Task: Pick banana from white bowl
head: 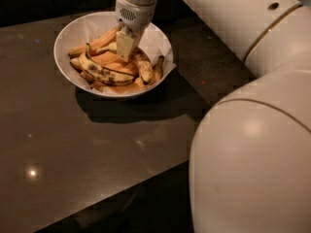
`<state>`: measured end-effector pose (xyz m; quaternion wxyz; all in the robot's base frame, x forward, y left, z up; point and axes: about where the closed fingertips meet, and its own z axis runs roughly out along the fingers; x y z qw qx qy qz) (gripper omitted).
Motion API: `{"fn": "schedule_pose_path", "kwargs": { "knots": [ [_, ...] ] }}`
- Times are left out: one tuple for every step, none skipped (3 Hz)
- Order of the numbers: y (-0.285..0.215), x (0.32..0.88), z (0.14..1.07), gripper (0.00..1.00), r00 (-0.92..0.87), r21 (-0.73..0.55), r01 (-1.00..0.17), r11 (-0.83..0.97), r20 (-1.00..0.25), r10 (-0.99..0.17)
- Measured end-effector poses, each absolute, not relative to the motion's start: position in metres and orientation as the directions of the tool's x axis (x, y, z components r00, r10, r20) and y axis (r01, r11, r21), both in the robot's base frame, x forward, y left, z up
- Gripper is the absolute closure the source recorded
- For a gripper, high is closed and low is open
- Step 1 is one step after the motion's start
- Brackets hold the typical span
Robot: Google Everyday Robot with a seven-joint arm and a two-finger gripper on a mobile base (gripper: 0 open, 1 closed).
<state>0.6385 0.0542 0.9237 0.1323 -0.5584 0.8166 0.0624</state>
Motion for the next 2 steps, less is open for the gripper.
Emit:
{"fn": "schedule_pose_path", "kwargs": {
  "knots": [
    [0.0559,0.6220,0.9471,1.00,-0.307,-0.115,-0.930,0.348,-0.272,-0.912],
    [0.0560,0.6219,0.9472,1.00,-0.307,-0.116,-0.930,0.348,-0.272,-0.912]
  ]
}}
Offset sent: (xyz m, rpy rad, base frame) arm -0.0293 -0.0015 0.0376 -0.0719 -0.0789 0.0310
